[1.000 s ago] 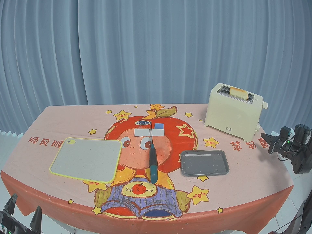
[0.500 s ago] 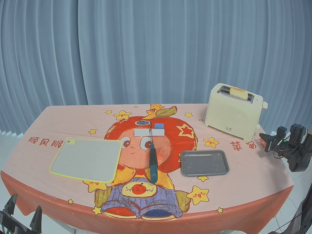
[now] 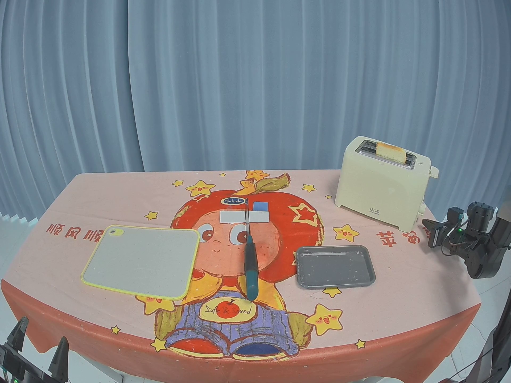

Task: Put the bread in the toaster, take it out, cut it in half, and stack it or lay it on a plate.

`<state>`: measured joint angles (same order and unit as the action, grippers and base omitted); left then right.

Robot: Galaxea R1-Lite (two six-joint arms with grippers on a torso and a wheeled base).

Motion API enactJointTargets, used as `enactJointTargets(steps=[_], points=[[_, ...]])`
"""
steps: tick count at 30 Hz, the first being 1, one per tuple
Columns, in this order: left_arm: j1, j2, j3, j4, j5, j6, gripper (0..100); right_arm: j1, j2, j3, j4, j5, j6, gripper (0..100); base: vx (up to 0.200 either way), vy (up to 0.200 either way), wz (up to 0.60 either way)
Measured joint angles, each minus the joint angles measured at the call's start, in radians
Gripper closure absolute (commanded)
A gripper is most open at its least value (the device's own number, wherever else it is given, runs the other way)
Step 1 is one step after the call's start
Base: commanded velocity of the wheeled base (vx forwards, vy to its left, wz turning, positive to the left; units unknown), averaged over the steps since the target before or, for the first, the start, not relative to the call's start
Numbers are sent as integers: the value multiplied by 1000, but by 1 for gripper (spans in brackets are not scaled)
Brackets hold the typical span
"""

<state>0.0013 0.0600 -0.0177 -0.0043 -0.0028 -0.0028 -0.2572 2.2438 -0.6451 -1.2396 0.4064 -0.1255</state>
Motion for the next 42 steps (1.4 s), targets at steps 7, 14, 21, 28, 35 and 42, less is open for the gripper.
enactJointTargets(steps=[7, 14, 21, 28, 35, 42], points=[[0, 0, 0, 0, 0, 0, 0, 1, 13, -23, 3, -3, 0, 100, 0, 0, 0], [0, 0, 0, 0, 0, 0, 0, 1, 38, -56, 3, -3, 0, 100, 0, 0, 0], [0, 0, 0, 0, 0, 0, 0, 2, 44, -73, 3, -3, 1, 100, 0, 0, 0], [0, 0, 0, 0, 0, 0, 0, 5, 39, -70, -7, 0, 1, 100, 0, 0, 0], [0, 0, 0, 0, 0, 0, 0, 9, 35, -64, -10, 0, 2, 100, 0, 0, 0], [0, 0, 0, 0, 0, 0, 0, 10, 31, -55, -13, 0, 2, 100, 0, 0, 0]])
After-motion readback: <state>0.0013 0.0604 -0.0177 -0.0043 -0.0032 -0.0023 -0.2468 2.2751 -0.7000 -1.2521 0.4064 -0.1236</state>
